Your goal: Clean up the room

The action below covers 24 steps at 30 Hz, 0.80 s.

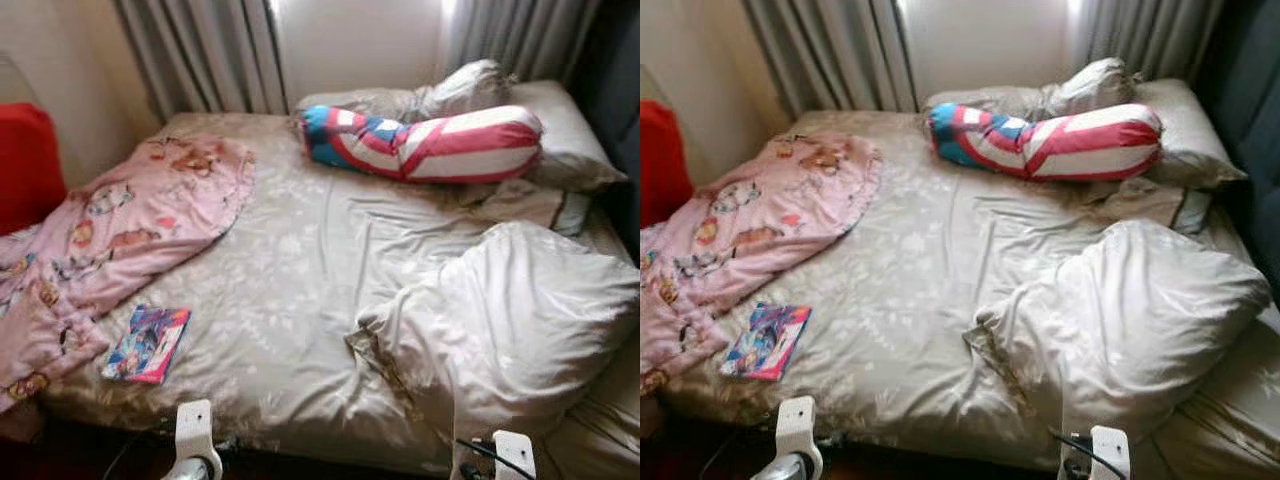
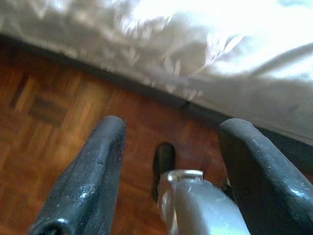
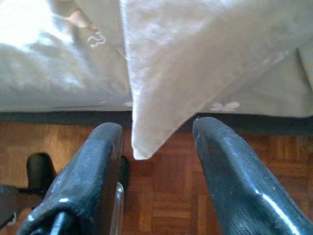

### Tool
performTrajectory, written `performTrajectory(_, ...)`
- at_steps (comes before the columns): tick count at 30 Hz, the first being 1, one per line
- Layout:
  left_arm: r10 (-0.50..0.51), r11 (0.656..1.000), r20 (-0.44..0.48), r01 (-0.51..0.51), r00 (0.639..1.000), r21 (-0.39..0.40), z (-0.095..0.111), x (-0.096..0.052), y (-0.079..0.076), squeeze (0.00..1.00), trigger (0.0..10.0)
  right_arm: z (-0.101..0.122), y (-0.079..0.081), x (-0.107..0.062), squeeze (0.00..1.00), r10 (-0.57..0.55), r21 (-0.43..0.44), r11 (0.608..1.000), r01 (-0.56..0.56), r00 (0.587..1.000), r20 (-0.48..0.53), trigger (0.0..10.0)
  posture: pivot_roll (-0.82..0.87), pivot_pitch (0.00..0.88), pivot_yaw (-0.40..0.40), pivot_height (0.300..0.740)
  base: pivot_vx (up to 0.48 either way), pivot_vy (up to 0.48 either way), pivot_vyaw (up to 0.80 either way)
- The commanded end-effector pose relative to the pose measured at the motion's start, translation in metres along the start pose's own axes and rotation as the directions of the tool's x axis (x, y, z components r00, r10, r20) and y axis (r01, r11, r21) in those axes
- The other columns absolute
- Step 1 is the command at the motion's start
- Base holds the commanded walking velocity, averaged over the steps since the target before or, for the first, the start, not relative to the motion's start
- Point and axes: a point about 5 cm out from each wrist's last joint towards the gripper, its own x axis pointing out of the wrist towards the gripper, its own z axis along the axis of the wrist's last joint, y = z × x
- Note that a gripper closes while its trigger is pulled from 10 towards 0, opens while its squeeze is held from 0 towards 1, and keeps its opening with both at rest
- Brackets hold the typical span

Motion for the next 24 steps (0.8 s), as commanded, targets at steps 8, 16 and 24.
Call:
performTrajectory(8, 0.018, 1.000, 0.009, -0.018, 1.000, 0.005, 0.001, 0.000, 0.007, 0.00, 10.0, -0.001, 0.003, 0.000, 0.00, 0.004, 0.006, 1.000, -0.004, 1.000, 0.009, 10.0, 0.03, 0.046, 0.013, 0.740, 0.000, 0.000, 0.00)
performTrajectory(16, -0.027, 0.999, 0.097, 0.024, 0.995, 0.028, 0.020, 0.002, 0.000, 0.00, 10.0, 0.007, 0.001, -0.001, 0.00, -0.033, 0.066, 0.998, 0.024, 0.991, 0.130, 10.0, 0.03, 0.052, 0.014, 0.740, 0.000, 0.000, 0.00)
performTrajectory(24, -0.057, 0.997, 0.149, 0.050, 0.987, 0.050, 0.030, 0.003, -0.007, 0.00, 10.0, 0.081, 0.040, 0.006, 0.00, 0.026, 0.038, 0.998, -0.044, 0.927, 0.374, 10.0, 0.02, 0.060, 0.008, 0.740, 0.000, 0.000, 0.00)
